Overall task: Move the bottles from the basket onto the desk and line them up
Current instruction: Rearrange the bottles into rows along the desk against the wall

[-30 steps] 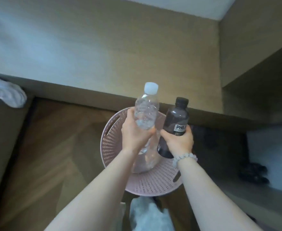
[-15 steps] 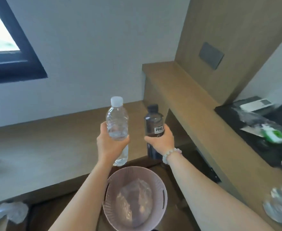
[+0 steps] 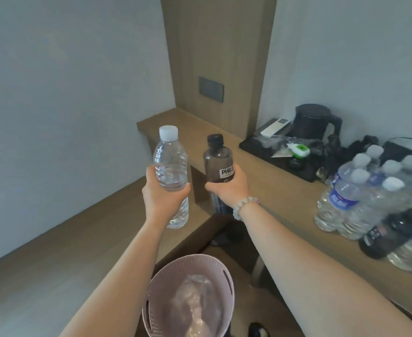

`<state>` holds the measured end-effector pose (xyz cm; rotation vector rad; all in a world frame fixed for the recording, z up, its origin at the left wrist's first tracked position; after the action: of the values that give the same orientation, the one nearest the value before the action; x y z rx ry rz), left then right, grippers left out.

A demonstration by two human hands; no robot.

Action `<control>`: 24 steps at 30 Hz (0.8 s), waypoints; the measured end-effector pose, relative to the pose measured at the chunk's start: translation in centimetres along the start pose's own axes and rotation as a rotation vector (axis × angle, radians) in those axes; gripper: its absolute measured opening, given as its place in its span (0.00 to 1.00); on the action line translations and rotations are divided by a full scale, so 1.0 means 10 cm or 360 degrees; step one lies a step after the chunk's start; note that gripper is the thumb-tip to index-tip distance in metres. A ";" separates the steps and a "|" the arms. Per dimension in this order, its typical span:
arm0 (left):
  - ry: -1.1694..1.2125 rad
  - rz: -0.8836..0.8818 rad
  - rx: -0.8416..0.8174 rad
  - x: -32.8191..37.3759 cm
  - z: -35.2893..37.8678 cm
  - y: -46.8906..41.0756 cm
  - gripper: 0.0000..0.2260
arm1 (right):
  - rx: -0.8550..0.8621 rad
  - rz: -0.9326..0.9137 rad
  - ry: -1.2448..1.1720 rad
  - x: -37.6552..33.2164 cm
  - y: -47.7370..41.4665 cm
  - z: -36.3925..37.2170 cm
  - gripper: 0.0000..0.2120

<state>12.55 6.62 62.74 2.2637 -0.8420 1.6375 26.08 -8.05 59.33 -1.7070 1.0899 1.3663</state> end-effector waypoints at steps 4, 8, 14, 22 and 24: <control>0.0047 0.0065 -0.0197 0.22 0.44 0.15 0.31 | 0.0250 0.0036 0.0003 0.05 0.10 -0.58 0.23; 0.0096 0.0135 -0.0383 0.43 0.86 0.35 0.31 | 0.0442 0.0047 0.0036 0.09 0.25 -1.18 0.23; 0.0179 0.0203 -0.0597 0.80 1.46 0.75 0.31 | 0.0656 0.0092 0.0117 0.22 0.54 -2.00 0.31; 0.0243 0.0290 -0.0735 1.31 2.16 1.51 0.31 | 0.0814 0.0091 0.0065 0.35 0.95 -3.02 0.27; 0.0264 0.0300 -0.0750 1.41 2.31 1.73 0.31 | 0.0830 0.0089 0.0046 0.40 1.07 -3.27 0.27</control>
<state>24.17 -23.26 65.07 1.7488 -1.2713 1.4763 29.88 -42.35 62.35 -1.3221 1.3745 0.9752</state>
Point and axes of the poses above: each hand's wrist, its own y-axis away from the middle knuckle, its own z-axis out of the palm, x = y × z, the point moved 9 cm from there along -y, towards the middle knuckle, and after that the axes turned 2 degrees about -z, right-handed, at the moved point
